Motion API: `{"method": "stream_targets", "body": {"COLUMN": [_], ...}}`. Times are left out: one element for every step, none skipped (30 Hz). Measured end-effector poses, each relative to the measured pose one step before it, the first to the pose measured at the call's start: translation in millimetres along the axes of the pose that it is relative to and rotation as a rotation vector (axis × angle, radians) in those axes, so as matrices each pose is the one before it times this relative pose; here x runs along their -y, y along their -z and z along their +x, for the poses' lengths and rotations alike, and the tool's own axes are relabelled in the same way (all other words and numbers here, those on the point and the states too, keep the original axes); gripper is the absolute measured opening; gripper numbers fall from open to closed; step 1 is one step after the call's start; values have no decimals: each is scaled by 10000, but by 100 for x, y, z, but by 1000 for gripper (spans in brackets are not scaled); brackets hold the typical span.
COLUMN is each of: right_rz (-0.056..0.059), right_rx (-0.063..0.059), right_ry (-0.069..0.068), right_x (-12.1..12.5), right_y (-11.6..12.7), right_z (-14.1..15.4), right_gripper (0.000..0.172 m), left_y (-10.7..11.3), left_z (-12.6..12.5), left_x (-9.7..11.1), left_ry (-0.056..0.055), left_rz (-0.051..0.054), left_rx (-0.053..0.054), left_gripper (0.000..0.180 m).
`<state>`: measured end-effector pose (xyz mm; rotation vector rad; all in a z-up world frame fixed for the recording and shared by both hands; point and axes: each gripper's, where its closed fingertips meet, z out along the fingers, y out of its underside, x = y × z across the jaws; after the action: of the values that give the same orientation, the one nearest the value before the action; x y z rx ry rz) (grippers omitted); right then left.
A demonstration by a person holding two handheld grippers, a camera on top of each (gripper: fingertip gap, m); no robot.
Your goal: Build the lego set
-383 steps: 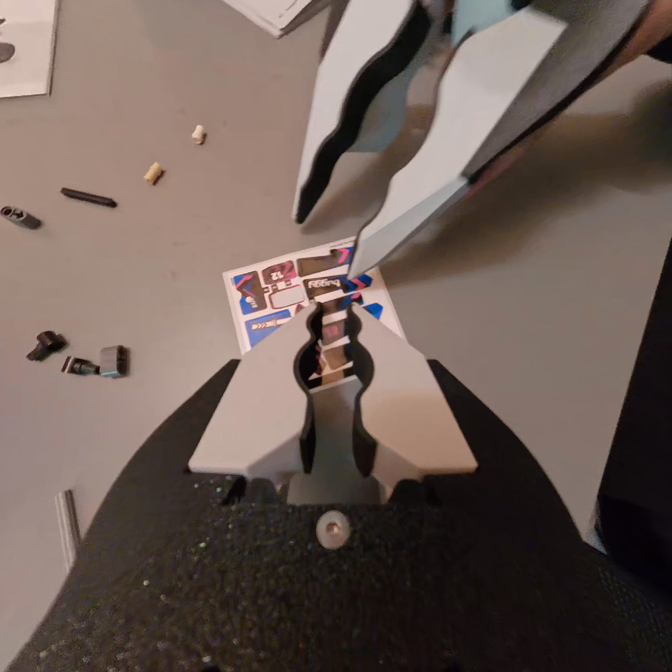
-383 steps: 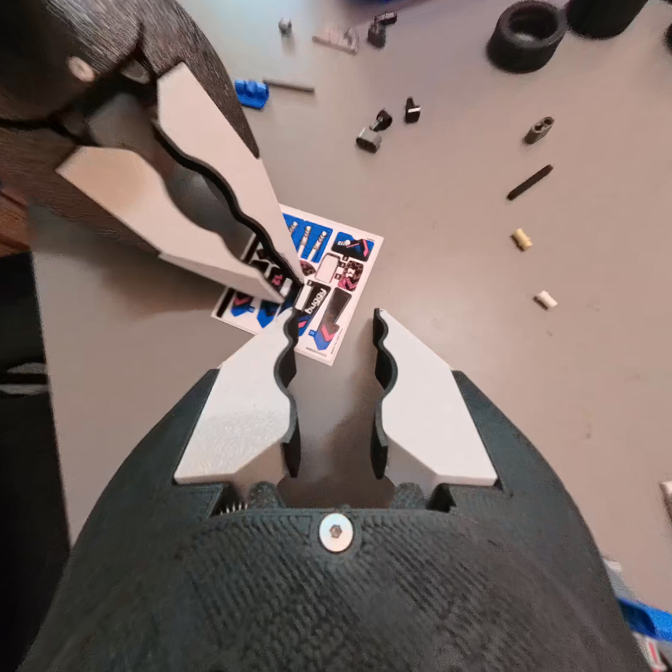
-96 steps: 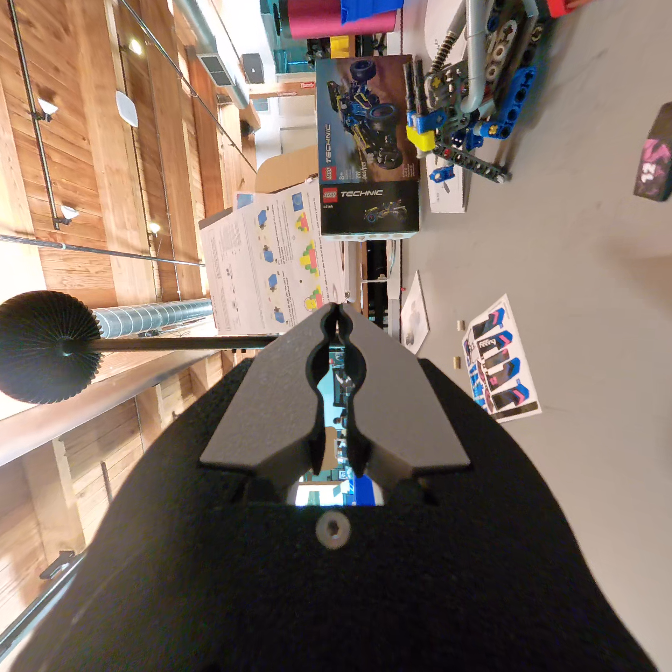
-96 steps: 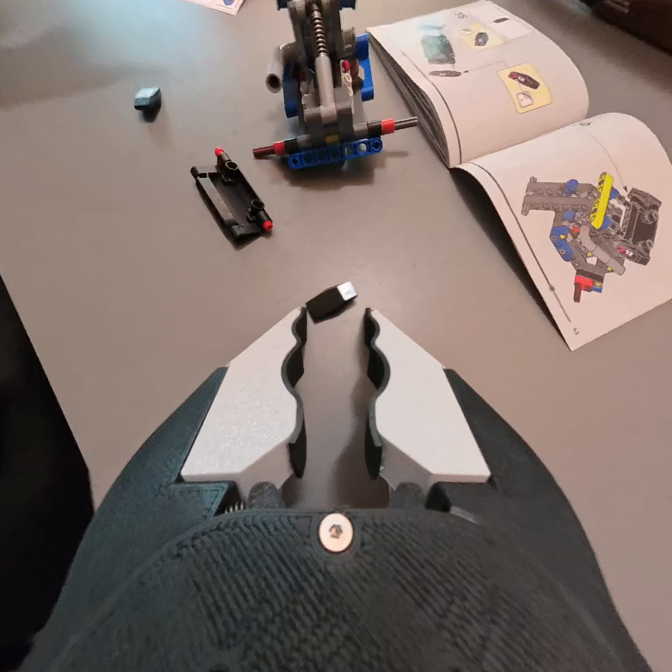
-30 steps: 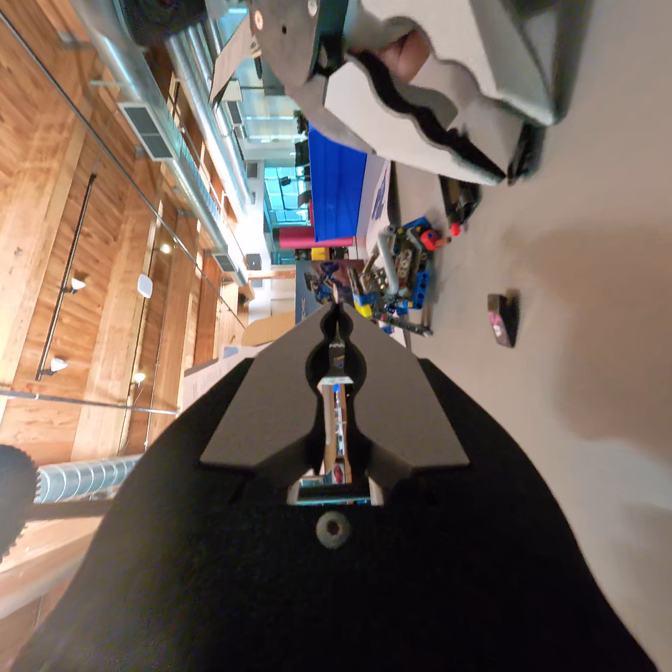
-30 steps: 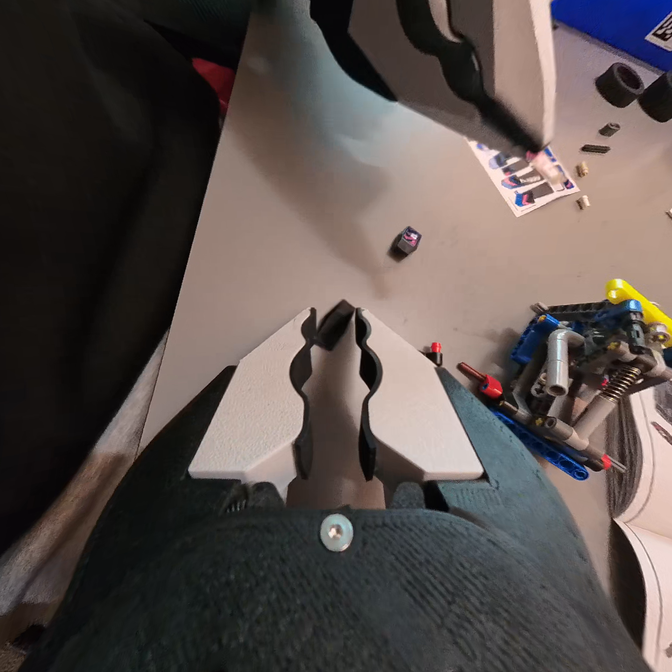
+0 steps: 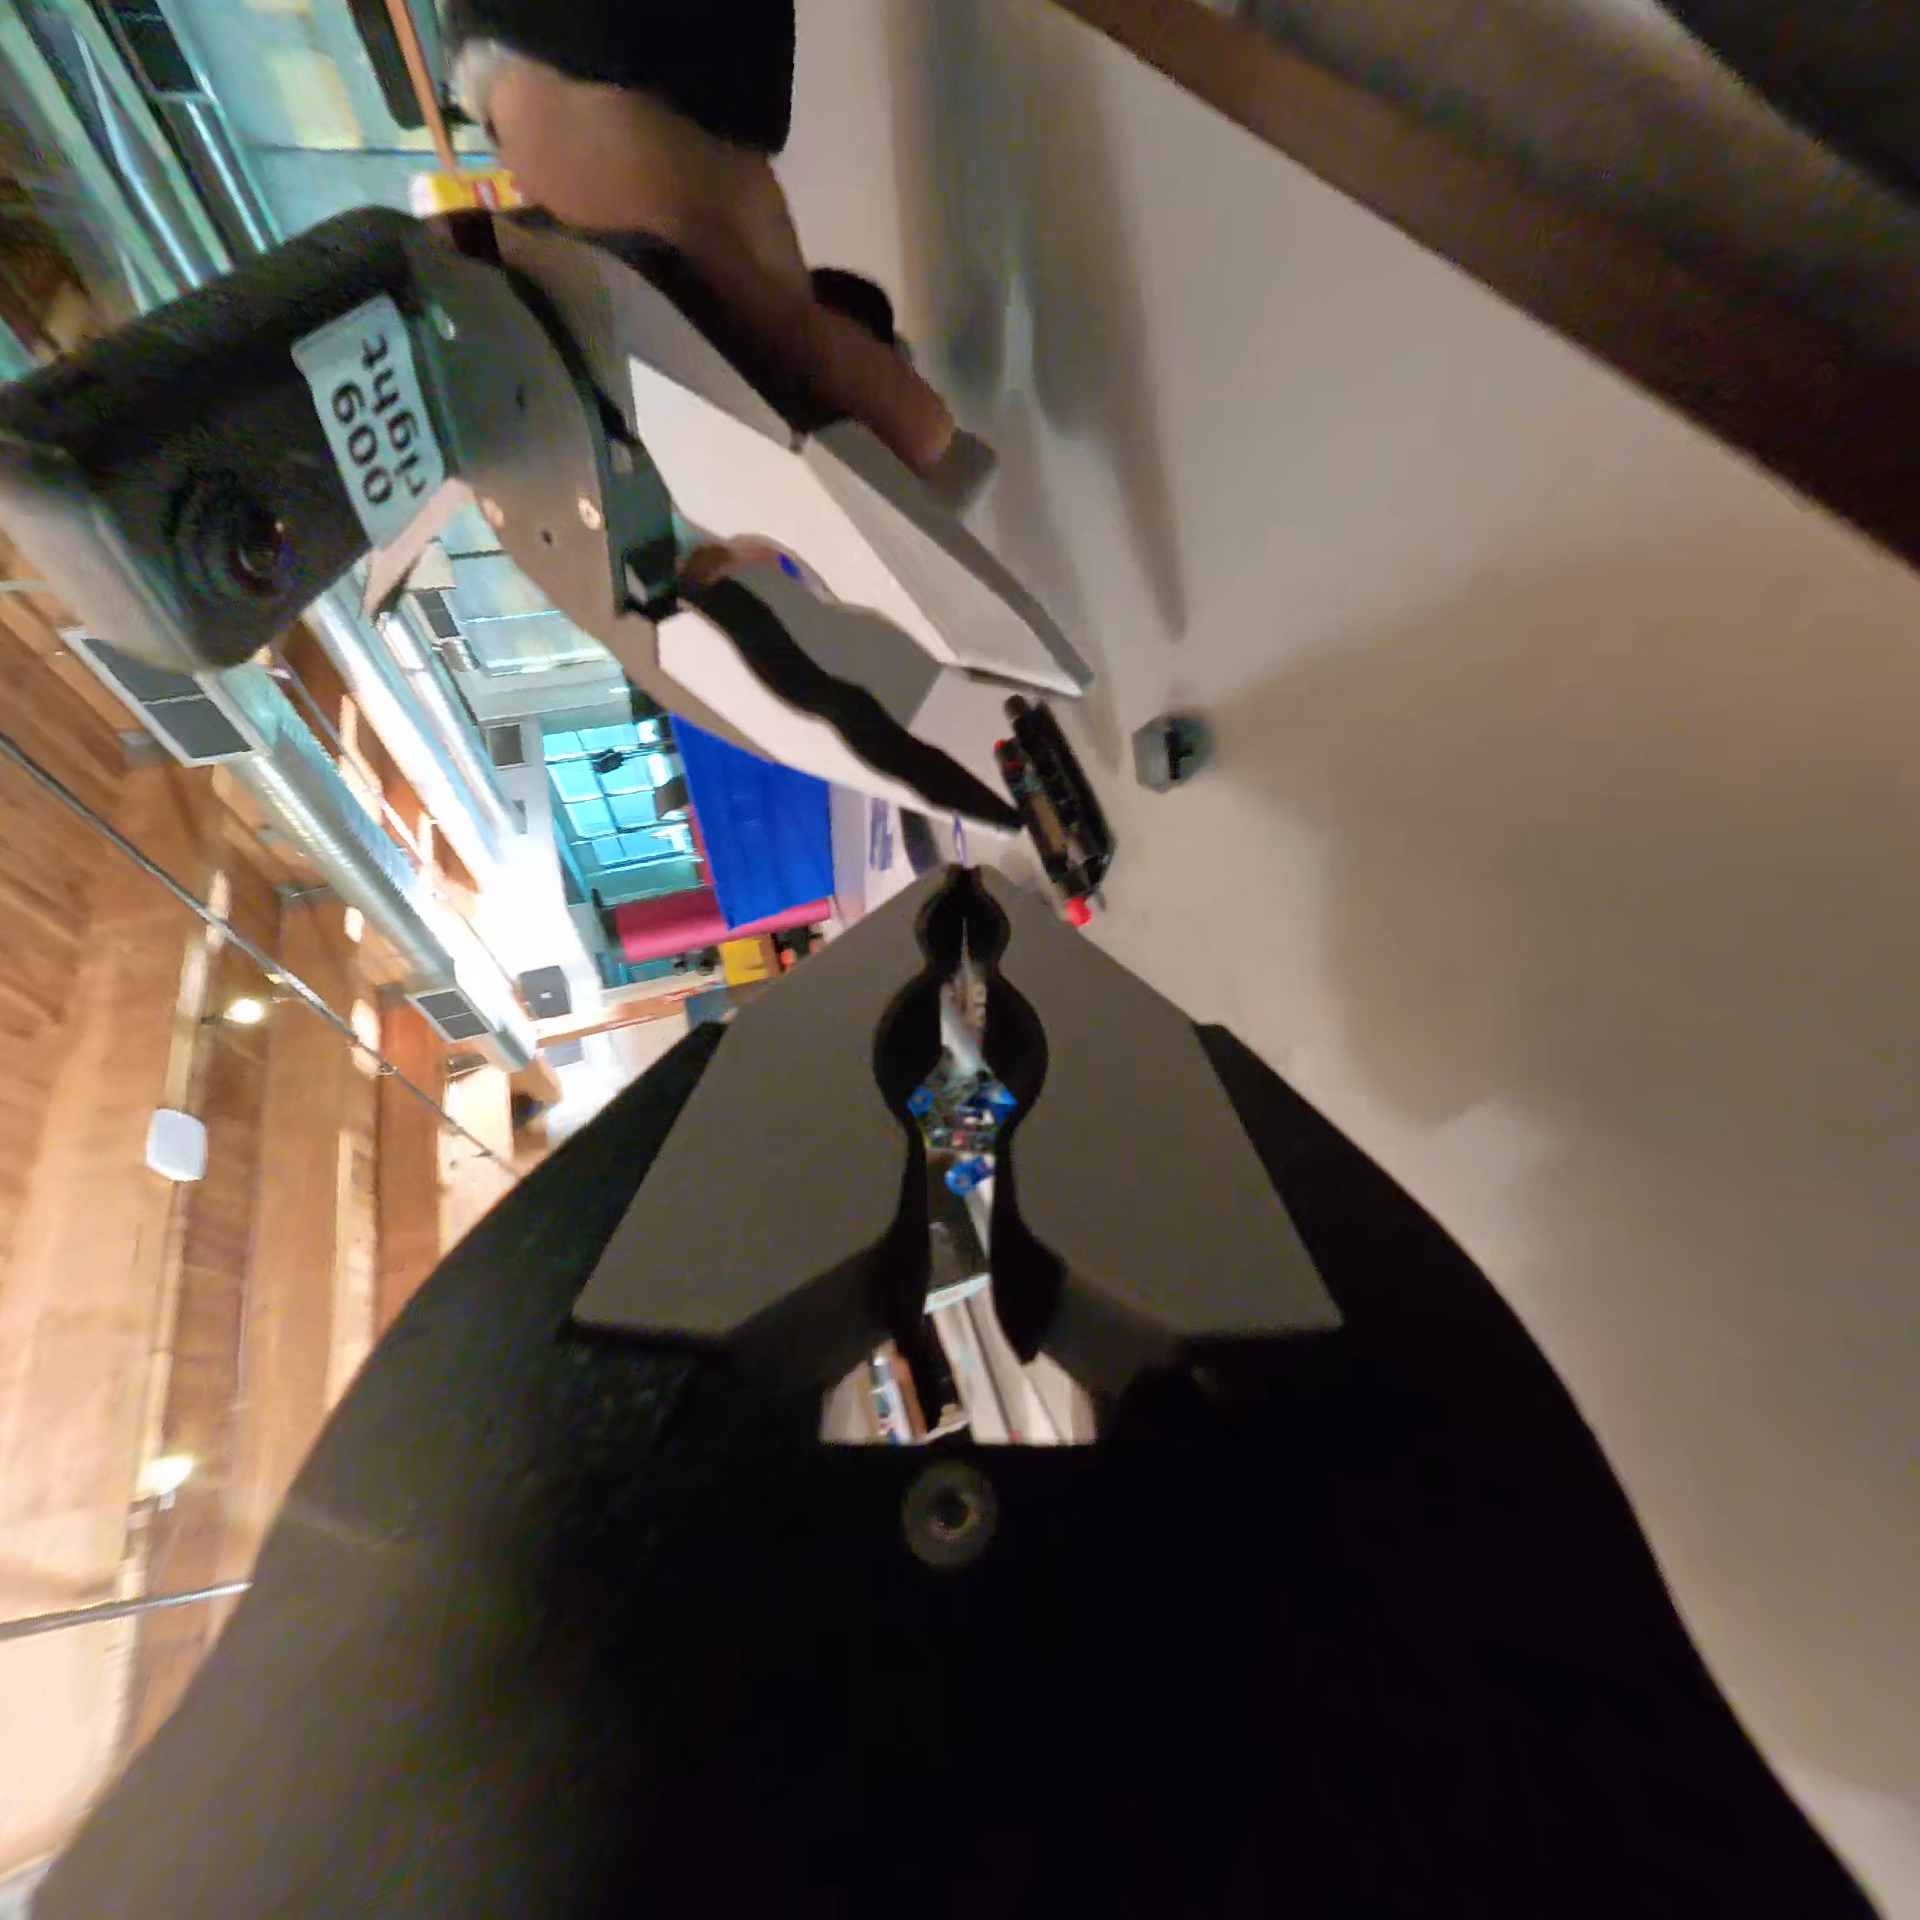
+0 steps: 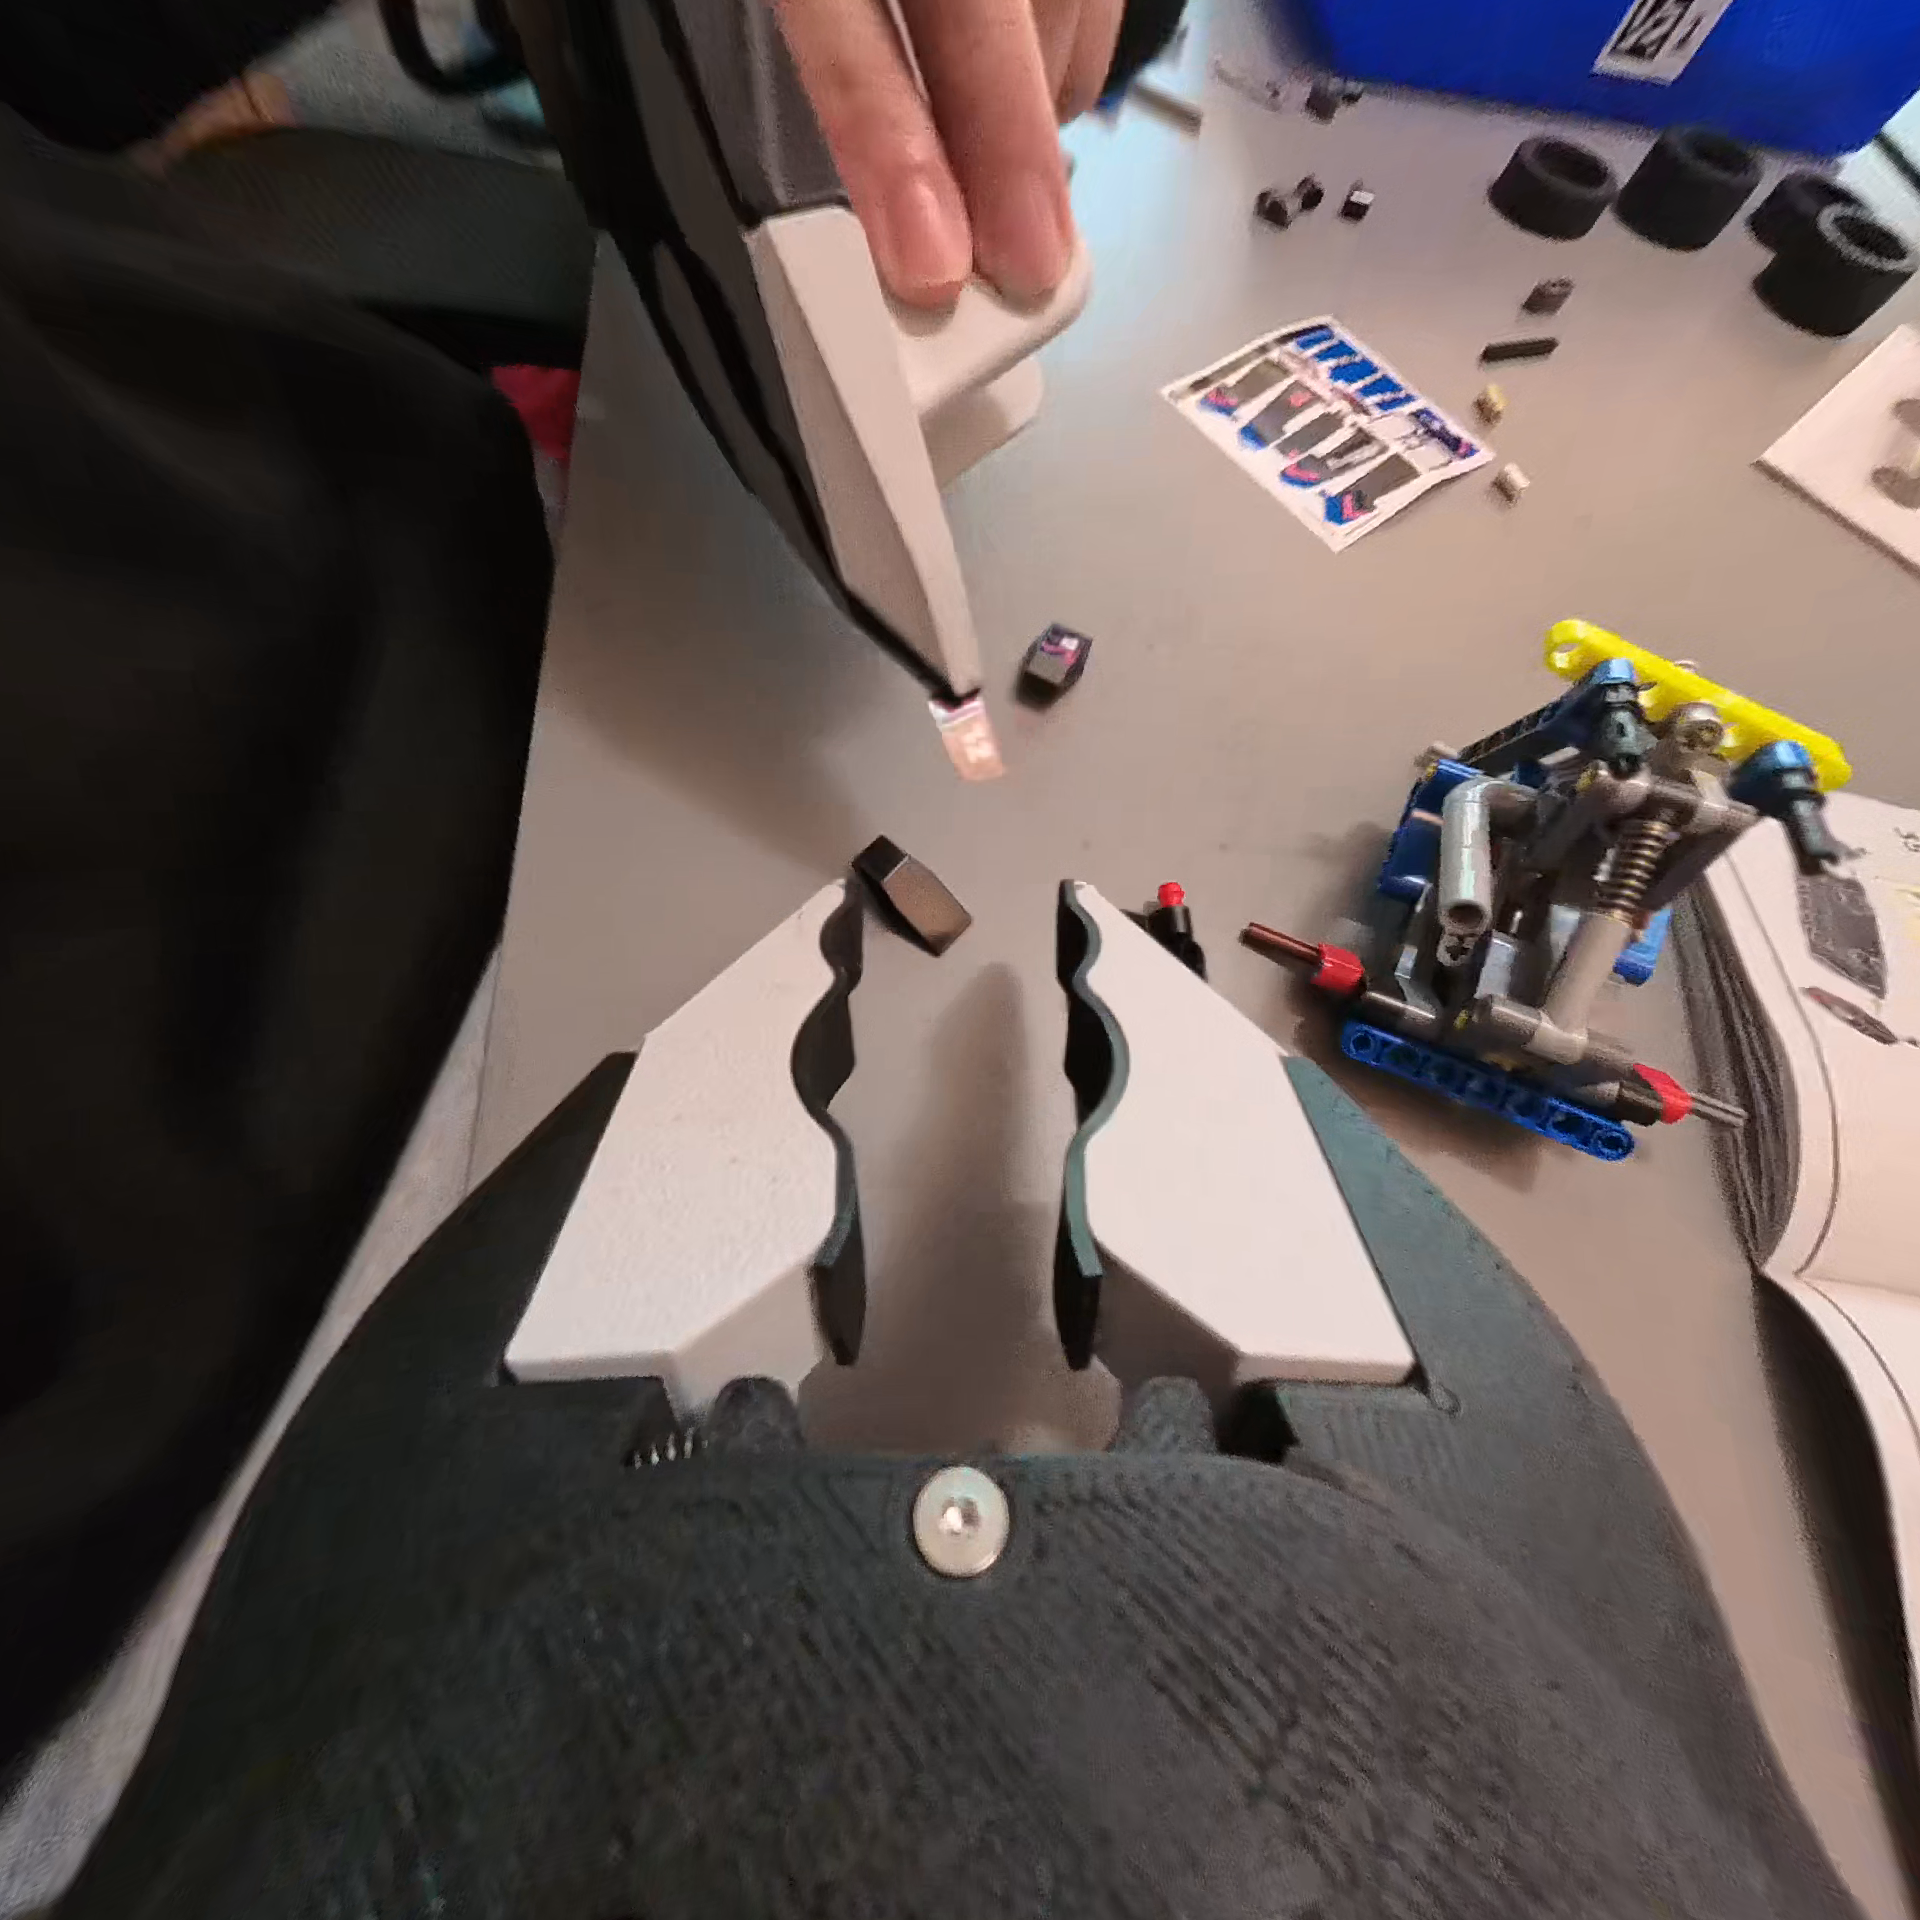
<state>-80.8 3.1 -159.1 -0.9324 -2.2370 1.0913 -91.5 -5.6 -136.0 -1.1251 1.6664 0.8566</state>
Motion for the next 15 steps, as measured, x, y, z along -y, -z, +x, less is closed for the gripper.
{"method": "stream_targets", "body": {"right_rz": [-214,-139,-100,-111,-144,-178,51,-81,-5,-32,-31,-7,22,31,27], "right_rx": [141,145,133,0,23,83,17,-98,-164,-128,-75,-49,-174,-218,-47], "right_ry": [133,92,48,16,22,25,-78,-57,-123,-162,-136,30,152,113,21], "right_x": [-212,-110,-67,-123,-210,-237,177,-84,39,-7,24,39,23,9,11], "right_y": [-324,-369,-380,-364,-338,-237,-66,-84,-21,-37,-48,-34,17,67,81], "right_z": [-5,-83,-126,47,-26,-179,-79,88,151,60,-40,-120,60,180,-4], "right_gripper": [37,37,37,37,36,32,26,25,24,23,21,19,20,24,30], "left_y": [-39,-13,-7,-26,-39,-49,-60,-66,-65,-56,-42,-10,-23,-80,-109], "left_z": [222,116,152,230,205,144,207,146,120,186,84,-41,2,60,-22], "left_x": [142,-1,-36,-38,6,52,78,51,70,94,85,131,115,-35,-132], "left_ry": [128,-34,-89,2,109,98,16,-46,-66,-25,40,13,-61,-121,-184], "left_rz": [7,-50,-45,3,27,54,44,-3,7,26,39,98,102,23,-30], "left_rx": [-170,-100,-119,-170,-152,-96,-119,-72,-62,-121,-71,25,2,-37,15], "left_gripper": [0,0,0,0,0,0,0,0,0,0,0,0,0,0,0]}}
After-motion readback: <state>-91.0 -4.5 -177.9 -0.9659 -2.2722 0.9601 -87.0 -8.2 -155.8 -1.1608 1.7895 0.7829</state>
